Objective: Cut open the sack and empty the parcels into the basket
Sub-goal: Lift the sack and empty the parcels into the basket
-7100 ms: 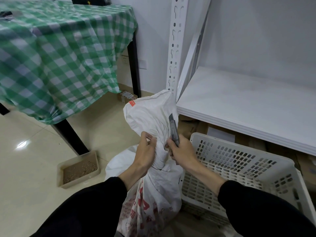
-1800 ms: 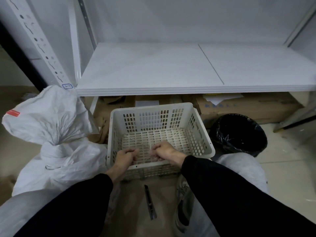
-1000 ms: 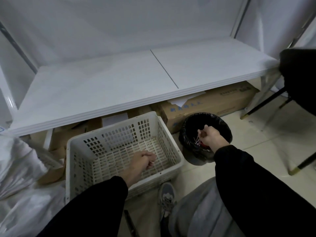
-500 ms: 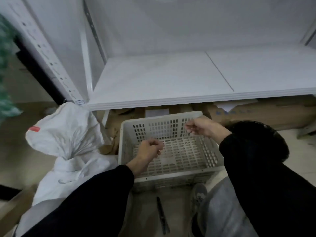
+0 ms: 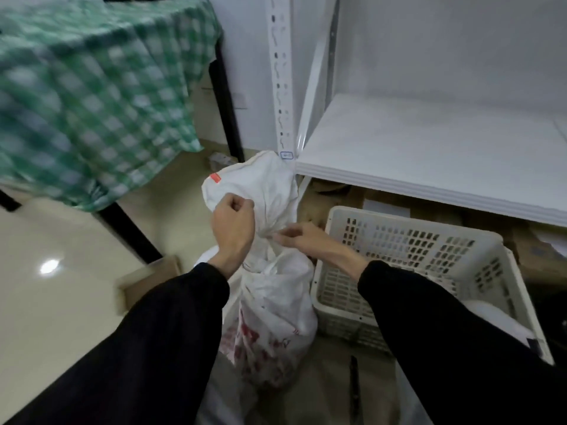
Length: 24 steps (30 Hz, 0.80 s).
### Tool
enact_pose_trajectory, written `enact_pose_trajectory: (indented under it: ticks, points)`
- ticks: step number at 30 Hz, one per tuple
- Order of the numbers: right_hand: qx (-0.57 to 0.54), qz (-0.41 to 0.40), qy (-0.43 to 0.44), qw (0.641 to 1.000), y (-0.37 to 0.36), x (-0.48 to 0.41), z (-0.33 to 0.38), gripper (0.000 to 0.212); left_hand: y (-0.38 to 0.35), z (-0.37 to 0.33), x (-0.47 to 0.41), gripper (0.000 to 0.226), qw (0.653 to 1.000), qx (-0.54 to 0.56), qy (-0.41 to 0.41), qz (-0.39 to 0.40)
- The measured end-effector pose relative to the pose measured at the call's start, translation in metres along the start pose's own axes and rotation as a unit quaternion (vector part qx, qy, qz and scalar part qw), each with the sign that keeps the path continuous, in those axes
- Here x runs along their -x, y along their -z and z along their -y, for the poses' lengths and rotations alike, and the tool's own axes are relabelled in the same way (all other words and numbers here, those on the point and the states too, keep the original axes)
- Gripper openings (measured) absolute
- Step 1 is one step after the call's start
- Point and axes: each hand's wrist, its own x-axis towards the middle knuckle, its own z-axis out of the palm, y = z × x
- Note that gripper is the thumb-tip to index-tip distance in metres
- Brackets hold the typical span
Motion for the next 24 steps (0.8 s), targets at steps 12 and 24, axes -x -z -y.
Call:
enact_pose_trajectory:
  ticks: [12, 24]
  points:
    - [0.122, 0.000, 0.063, 0.991, -0.078, -0.030, -0.017, 0.044, 0.028, 0.070, -0.022, 0.030, 0.920, 0.041, 0.296, 0.252]
    - [-0.038, -0.020, 0.121, 0.992, -0.058, 0.039, 0.006, 0.036, 0.032, 0.024, 0.007, 0.036, 0.931, 0.183, 0.192, 0.250]
